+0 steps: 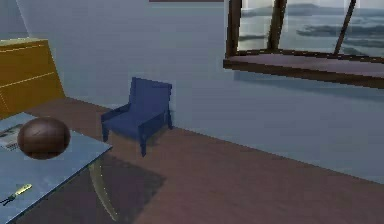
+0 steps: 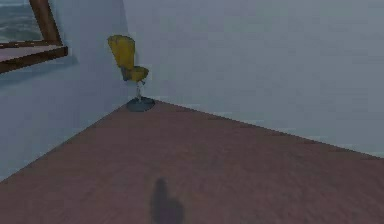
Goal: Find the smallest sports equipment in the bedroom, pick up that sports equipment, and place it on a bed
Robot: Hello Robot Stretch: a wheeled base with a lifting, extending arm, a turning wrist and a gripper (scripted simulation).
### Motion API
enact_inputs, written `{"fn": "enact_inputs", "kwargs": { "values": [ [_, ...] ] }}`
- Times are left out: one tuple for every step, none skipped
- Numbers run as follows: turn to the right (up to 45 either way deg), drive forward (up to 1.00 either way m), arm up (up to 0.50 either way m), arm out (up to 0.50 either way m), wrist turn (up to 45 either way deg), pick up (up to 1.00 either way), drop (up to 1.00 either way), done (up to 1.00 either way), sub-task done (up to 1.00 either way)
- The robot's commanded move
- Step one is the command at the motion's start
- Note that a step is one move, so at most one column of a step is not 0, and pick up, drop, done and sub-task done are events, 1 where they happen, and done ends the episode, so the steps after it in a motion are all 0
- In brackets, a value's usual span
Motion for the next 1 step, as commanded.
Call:
{"fn": "enact_inputs", "kwargs": {
  "values": [
    [0.0,0.65,0.00,0.00,0.0,0.00,0.00,0.00,0.00]
  ]
}}
